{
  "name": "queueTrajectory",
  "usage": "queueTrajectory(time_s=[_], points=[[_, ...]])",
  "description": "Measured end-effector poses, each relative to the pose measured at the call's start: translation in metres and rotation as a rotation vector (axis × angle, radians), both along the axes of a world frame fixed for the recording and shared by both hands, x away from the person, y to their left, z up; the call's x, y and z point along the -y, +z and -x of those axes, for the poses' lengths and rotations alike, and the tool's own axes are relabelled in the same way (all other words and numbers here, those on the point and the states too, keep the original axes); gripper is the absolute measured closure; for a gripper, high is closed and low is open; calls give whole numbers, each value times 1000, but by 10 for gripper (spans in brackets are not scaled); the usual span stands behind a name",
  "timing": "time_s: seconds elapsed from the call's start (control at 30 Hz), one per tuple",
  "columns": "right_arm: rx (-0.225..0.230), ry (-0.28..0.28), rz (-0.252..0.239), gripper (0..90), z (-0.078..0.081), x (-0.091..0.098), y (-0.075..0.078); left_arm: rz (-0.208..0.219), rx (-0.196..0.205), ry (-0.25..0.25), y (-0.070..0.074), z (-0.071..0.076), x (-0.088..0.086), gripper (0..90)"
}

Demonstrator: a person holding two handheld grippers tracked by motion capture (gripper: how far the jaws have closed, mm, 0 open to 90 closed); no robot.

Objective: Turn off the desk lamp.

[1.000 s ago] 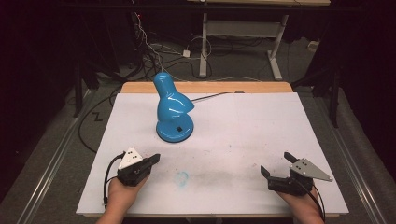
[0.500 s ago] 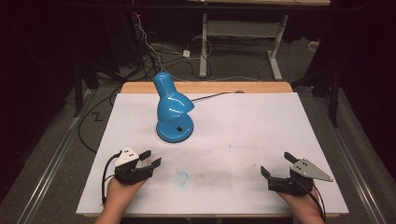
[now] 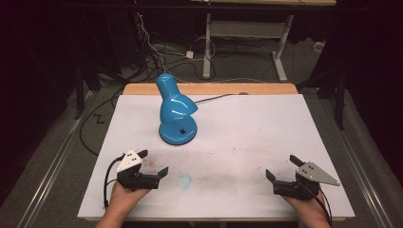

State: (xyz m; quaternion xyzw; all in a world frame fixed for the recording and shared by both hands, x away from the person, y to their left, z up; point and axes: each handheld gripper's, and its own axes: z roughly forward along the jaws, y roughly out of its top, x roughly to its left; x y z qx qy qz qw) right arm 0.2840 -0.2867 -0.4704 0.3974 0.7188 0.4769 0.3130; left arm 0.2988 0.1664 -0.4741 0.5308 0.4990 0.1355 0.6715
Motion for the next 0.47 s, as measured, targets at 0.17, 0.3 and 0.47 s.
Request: queueTrajectory(time_s=[0.17,0.3,0.47], points=[[-2,11,9,18,-1,0,-2,-1,22,-15,3,3,2,0],[-10,7,7,18,-4,-1,-3,-9,17,-11,0,1,3,0],[-8,10,10,18,-2,-2,-3,-4,22,-1,2,3,1,0]])
